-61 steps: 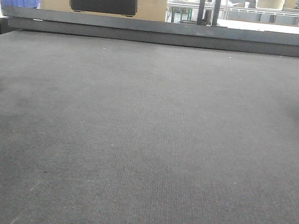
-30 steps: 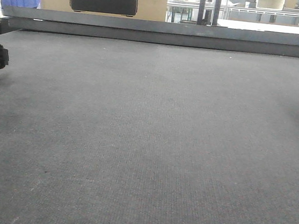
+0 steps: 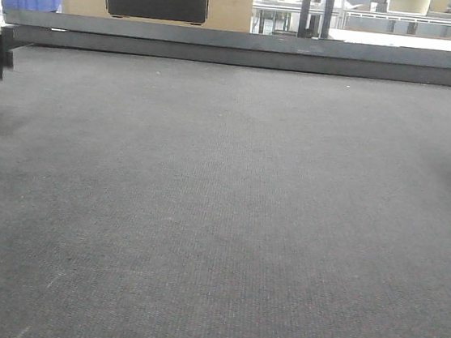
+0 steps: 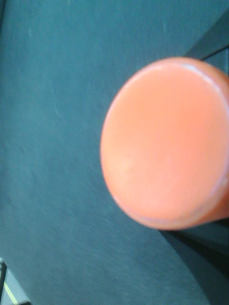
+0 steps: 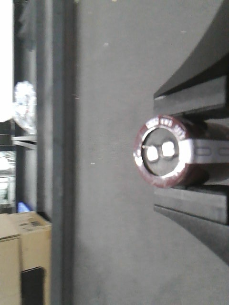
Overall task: Place cylindrical capacitor in blue bin on shelf
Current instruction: 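Lift both held cylinders off the table with both grippers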
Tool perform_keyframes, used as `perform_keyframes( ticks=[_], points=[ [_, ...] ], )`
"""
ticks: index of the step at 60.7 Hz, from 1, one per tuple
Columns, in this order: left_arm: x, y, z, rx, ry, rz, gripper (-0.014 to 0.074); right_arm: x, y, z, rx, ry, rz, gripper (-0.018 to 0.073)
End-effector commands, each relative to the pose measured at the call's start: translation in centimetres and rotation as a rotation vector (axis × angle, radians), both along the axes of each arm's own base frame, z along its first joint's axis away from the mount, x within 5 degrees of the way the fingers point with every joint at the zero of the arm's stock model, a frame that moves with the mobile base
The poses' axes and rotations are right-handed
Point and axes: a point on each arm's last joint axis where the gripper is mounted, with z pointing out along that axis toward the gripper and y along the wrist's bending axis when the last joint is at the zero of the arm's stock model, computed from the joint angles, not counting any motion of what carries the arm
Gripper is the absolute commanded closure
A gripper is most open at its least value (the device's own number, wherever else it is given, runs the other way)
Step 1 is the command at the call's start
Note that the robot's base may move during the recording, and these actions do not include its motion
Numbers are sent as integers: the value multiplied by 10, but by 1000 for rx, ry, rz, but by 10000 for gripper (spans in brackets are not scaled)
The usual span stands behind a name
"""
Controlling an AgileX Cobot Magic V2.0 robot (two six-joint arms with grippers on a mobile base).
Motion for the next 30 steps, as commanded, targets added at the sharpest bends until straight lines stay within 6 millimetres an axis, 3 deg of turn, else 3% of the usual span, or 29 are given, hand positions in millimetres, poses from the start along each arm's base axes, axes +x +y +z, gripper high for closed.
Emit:
perform_keyframes(
  ticks=[1, 8, 20, 30],
  points=[
    [-10, -1, 36, 31, -4, -32, 707, -2, -1, 1, -3, 42, 3, 721],
    [-27, 0, 77, 58, 37, -39, 707, -3, 0, 2, -42, 120, 27, 721],
    [-70, 5, 150, 66, 41, -23, 707, -3, 2, 19, -66, 218, 50, 721],
    [-109, 9, 189, 69, 63, -11, 707, -9, 2, 37, -66, 247, 60, 721]
  ],
)
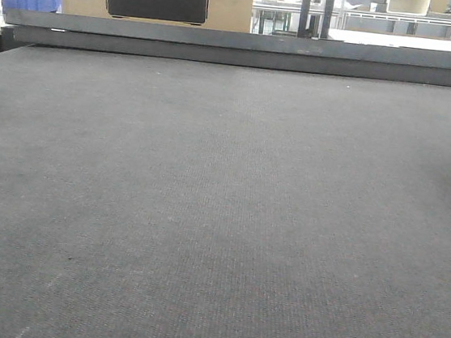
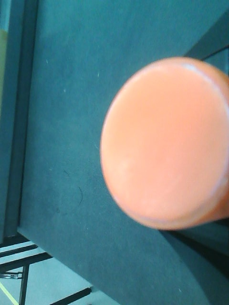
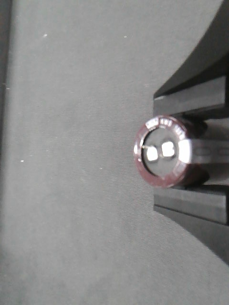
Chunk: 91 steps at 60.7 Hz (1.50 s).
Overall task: Place cylindrical capacitor in blue bin on shelf
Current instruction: 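Lift both held cylinders off the table with both grippers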
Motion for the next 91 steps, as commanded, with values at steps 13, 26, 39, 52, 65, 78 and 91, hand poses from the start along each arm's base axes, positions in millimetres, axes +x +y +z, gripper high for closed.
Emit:
perform_keyframes(
  ticks=[13, 26, 39, 52, 65, 78, 91],
  points=[
    [-74, 6, 48, 39, 6, -7, 707, -46, -3, 43, -1, -100, 5, 721],
    [-126, 10, 73, 43, -97, -14, 707, -99, -4, 66, -1, -195, 14, 721],
    [-153, 3, 83, 33, -166, -85, 707, -138, -6, 82, -11, -320, 21, 721],
    [-154, 1, 85, 51, -185, -101, 707, -139, -6, 83, -11, -334, 20, 721],
    [-154, 1, 85, 56, -187, -100, 707, -139, -5, 84, -2, -340, 21, 721],
    [-154, 1, 85, 56, -187, -100, 707, -139, -6, 84, -1, -344, 21, 721],
    [-154, 1, 85, 56, -187, -100, 707, -139, -6, 84, -1, -344, 21, 721]
  ],
)
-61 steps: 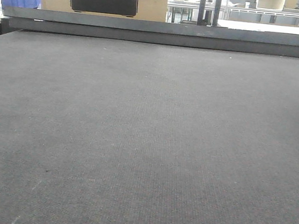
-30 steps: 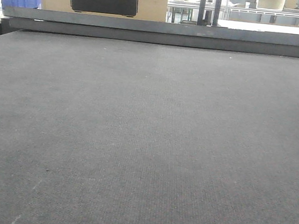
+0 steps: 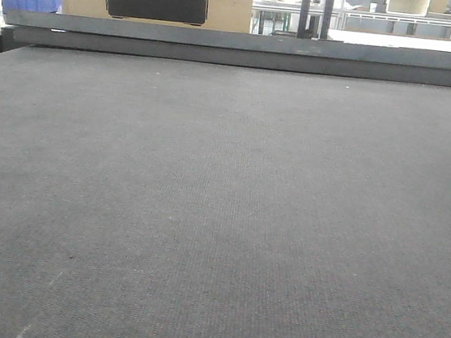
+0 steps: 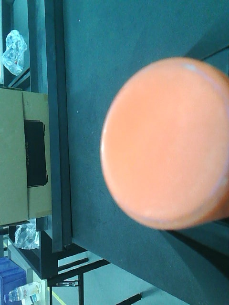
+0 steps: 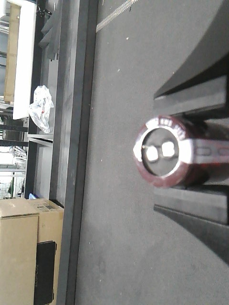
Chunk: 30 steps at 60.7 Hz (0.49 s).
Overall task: Place cylindrical capacitor in blue bin on shelf
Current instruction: 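Lift both held cylinders off the table with both grippers, then drive the base to the shelf of blue bins holding both cylinders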
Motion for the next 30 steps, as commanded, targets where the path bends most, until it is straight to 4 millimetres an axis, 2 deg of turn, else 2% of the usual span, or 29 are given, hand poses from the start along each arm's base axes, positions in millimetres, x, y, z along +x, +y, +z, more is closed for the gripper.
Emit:
perform_keyframes(
  ticks=[1, 30],
  points=[
    [-2, 0, 5, -4, -37, -6, 707, -1, -1, 5, -9, -41, -7, 721],
    [-2, 0, 5, -4, -37, -6, 707, 0, -1, 5, -9, -39, -7, 721]
  ],
)
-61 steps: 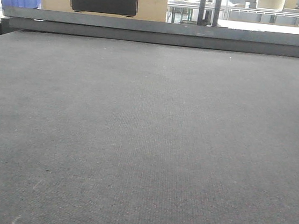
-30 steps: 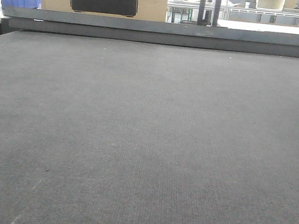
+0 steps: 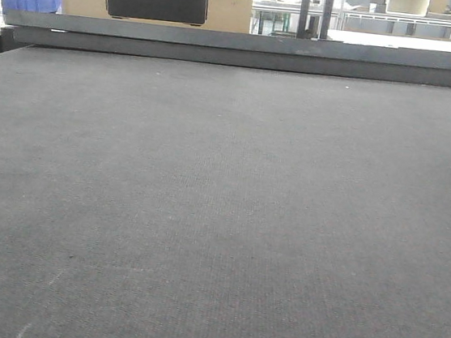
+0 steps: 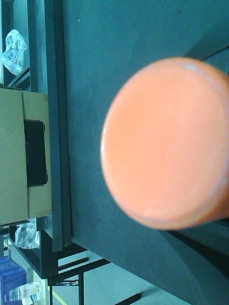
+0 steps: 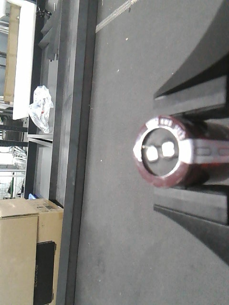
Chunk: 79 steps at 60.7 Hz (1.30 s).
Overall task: Place cylindrical capacitor in blue bin on shelf
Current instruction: 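Drive the base to the shelf of blue bins holding both cylinders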
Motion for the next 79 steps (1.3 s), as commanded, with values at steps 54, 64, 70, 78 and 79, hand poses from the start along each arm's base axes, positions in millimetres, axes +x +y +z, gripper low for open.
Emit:
perform_keyframes(
  ticks=[54, 64, 70, 78, 79],
  points=[
    [-2, -1, 5, -7, -36, -7, 707, 0, -1, 5, -9, -39, -7, 721],
    [-2, -1, 5, -7, -36, -7, 707, 0, -1, 5, -9, -39, -7, 721],
    [-2, -1, 5, -7, -36, -7, 707, 0, -1, 5, -9, -39, -7, 721],
    [-2, -1, 5, -7, -36, -7, 707, 0, -1, 5, -9, -39, -7, 721],
    [-2, -1, 5, -7, -36, -7, 707, 0, -1, 5, -9, -39, -7, 721]
  ],
)
